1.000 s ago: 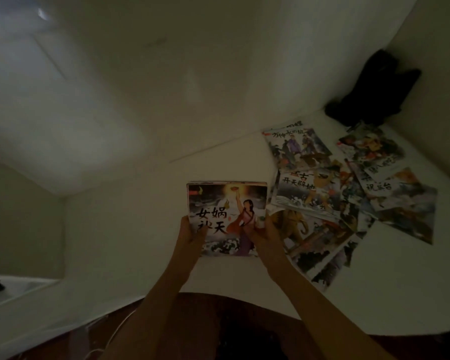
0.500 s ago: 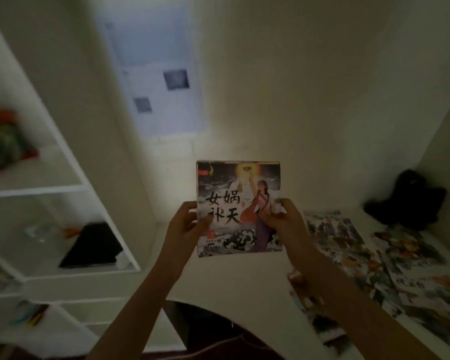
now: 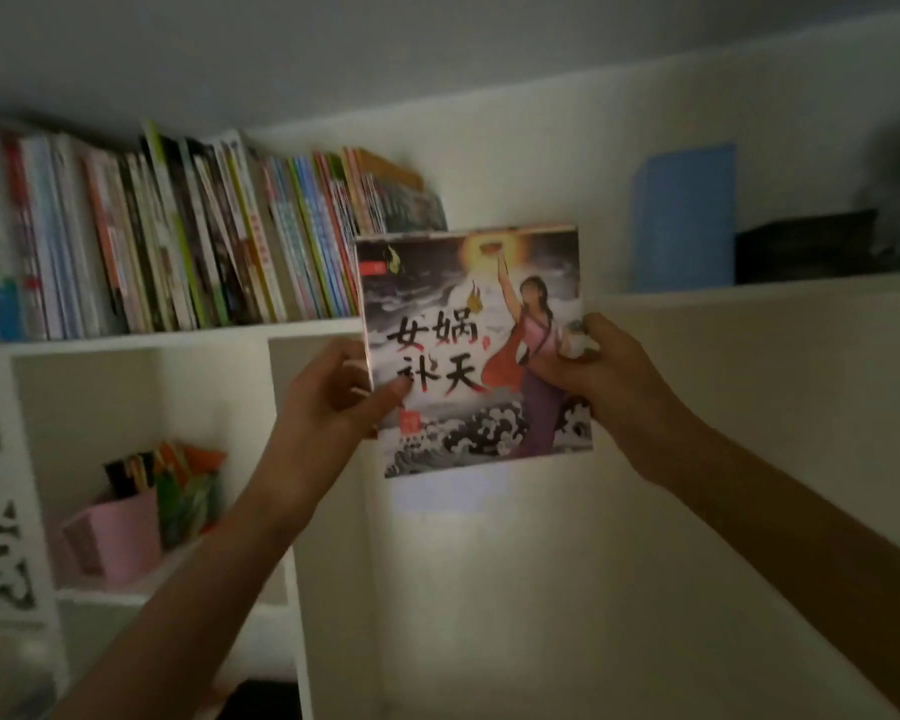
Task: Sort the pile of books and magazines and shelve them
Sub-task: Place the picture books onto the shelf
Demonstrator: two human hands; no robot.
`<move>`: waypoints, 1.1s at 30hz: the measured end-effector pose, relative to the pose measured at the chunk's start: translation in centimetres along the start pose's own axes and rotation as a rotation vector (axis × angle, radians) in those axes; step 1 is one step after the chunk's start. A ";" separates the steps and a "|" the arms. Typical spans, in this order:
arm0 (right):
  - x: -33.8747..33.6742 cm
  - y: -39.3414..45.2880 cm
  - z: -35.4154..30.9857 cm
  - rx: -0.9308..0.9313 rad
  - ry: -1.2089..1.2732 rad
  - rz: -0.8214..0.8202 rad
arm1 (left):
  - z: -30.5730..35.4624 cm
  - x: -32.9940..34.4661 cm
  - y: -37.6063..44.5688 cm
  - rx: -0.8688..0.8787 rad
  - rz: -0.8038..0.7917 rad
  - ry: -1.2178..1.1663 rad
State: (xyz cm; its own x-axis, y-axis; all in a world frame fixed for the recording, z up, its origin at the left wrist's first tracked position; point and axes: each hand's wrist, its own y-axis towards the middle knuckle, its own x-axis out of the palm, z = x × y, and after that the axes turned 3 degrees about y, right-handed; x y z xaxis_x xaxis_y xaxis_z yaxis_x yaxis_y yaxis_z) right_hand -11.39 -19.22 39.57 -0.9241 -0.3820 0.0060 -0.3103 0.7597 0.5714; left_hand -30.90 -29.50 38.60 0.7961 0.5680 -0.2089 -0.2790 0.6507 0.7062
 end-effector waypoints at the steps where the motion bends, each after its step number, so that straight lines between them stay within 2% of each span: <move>1: 0.3 1.8 -1.1 -0.027 -0.009 -0.011 | 0.7 -0.5 1.5 0.018 0.019 0.006; 7: 2.3 14.0 -5.8 -0.096 -0.045 0.027 | 3.1 -1.8 11.7 0.063 0.084 0.063; 12: 4.3 21.5 -4.2 -0.029 -0.135 0.111 | 0.7 0.0 18.4 -0.035 0.165 0.002; 15: 5.4 23.3 -1.7 0.029 -0.411 0.139 | -2.1 1.3 20.4 -0.038 0.300 0.096; 17: 6.0 23.2 -1.0 -0.006 -0.374 0.014 | -3.4 2.2 21.0 0.010 0.432 0.239; 19: 6.5 22.5 -0.9 0.051 -0.288 -0.230 | -4.0 2.7 21.3 0.053 0.482 0.331; 21: 7.1 21.9 -0.5 0.076 -0.363 -0.430 | -4.5 2.5 21.6 0.026 0.370 0.378; 22: 7.5 21.8 0.0 0.055 -0.410 -0.475 | -4.7 2.0 21.7 0.006 0.286 0.340; 23: 7.9 21.9 0.4 0.018 -0.441 -0.474 | -4.7 1.4 21.6 -0.003 0.216 0.281; 25: 8.5 22.3 1.0 -0.036 -0.423 -0.417 | -4.8 -0.1 21.3 0.047 0.205 0.300; 27: 8.7 22.6 1.2 -0.068 -0.439 -0.386 | -5.5 -1.7 21.2 0.146 0.255 0.569; 29: 8.9 23.0 1.5 -0.090 -0.493 -0.380 | -6.4 -2.5 21.2 0.180 0.216 0.826; 33: 9.4 23.5 1.7 -0.103 -0.487 -0.367 | -7.5 -1.7 21.5 0.177 0.141 0.961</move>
State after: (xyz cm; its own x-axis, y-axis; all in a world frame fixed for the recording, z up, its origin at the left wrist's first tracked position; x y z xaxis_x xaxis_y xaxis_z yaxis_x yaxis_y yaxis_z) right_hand -27.77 -4.08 51.59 -0.7642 -0.3060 -0.5678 -0.6267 0.5602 0.5416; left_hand -42.26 -12.71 49.03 -0.0348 0.8533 -0.5203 -0.1914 0.5053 0.8415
